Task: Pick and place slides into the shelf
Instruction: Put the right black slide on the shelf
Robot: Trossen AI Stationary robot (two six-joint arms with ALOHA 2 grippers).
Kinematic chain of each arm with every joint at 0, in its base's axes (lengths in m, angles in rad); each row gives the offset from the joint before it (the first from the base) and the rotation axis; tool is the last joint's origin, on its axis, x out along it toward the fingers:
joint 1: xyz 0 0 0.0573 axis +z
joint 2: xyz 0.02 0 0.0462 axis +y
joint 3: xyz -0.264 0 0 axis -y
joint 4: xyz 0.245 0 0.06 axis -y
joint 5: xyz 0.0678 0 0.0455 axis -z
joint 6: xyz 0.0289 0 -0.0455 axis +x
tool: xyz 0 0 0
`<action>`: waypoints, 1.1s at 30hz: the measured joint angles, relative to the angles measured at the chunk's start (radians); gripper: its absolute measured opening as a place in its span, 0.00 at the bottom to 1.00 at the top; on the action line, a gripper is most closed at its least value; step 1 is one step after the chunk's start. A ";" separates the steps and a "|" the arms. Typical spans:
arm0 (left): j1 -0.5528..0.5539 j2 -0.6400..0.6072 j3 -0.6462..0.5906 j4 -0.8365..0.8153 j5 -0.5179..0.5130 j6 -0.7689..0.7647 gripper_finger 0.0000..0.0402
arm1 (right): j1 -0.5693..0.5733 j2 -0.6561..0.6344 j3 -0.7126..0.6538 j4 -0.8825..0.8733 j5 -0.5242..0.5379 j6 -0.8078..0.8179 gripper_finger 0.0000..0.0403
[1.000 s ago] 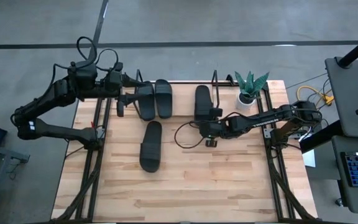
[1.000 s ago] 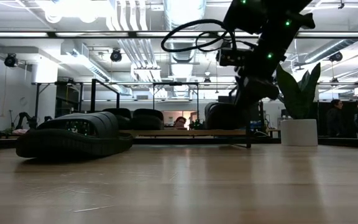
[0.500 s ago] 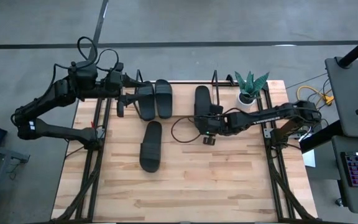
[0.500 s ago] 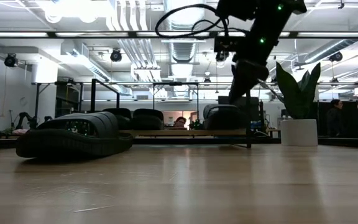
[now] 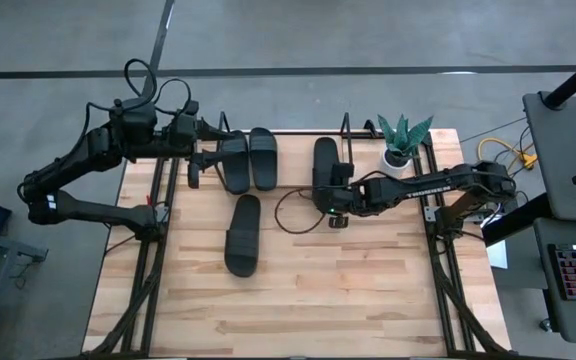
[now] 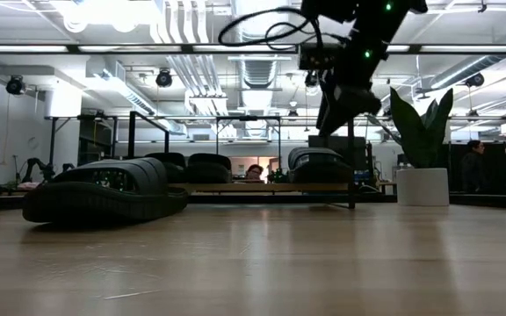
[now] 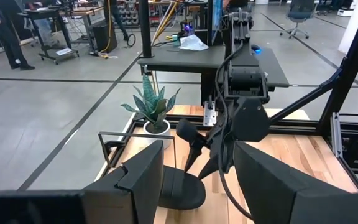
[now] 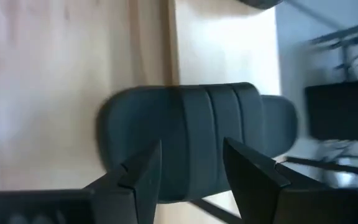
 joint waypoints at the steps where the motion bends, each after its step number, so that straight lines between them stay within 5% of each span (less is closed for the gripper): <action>1: 0.000 0.000 0.000 0.000 0.000 0.000 0.45 | -0.001 0.000 -0.016 0.021 0.016 -0.025 0.40; 25: 0.000 0.000 0.000 0.000 0.002 0.001 0.45 | -0.100 0.035 -0.163 0.238 0.063 -0.190 0.36; 33: 0.000 0.000 0.000 0.000 0.002 0.001 0.45 | -0.100 0.051 -0.164 0.275 0.107 -0.215 0.23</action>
